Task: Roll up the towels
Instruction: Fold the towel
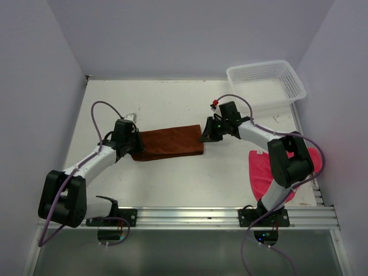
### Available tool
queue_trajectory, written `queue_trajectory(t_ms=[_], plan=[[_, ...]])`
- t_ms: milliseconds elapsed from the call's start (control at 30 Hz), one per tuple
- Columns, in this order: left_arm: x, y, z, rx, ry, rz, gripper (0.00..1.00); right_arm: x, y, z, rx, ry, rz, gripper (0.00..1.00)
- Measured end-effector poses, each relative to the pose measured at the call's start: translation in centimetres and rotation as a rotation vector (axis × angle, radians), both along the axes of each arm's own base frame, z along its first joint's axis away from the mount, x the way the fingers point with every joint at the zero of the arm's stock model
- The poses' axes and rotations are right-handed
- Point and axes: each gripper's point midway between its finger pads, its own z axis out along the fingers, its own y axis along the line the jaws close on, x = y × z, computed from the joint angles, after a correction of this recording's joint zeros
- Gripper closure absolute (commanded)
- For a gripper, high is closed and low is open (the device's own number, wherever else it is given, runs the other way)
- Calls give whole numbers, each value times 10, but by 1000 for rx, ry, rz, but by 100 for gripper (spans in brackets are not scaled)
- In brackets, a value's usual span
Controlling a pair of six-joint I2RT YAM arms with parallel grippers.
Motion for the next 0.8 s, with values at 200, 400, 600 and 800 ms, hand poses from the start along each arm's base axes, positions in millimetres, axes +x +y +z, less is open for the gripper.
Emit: queue_trajectory(t_ms=[200, 400, 600, 800], plan=[[-4, 12, -17, 47, 37, 74, 91, 2, 2, -7, 4, 0, 4, 89], [-8, 19, -35, 77, 96, 124, 92, -2, 0, -23, -7, 25, 4, 89], [-12, 21, -40, 80, 111, 146, 92, -8, -3, -45, -27, 72, 6, 89], [-14, 22, -44, 79, 115, 152, 92, -11, -4, -51, -34, 82, 11, 88]])
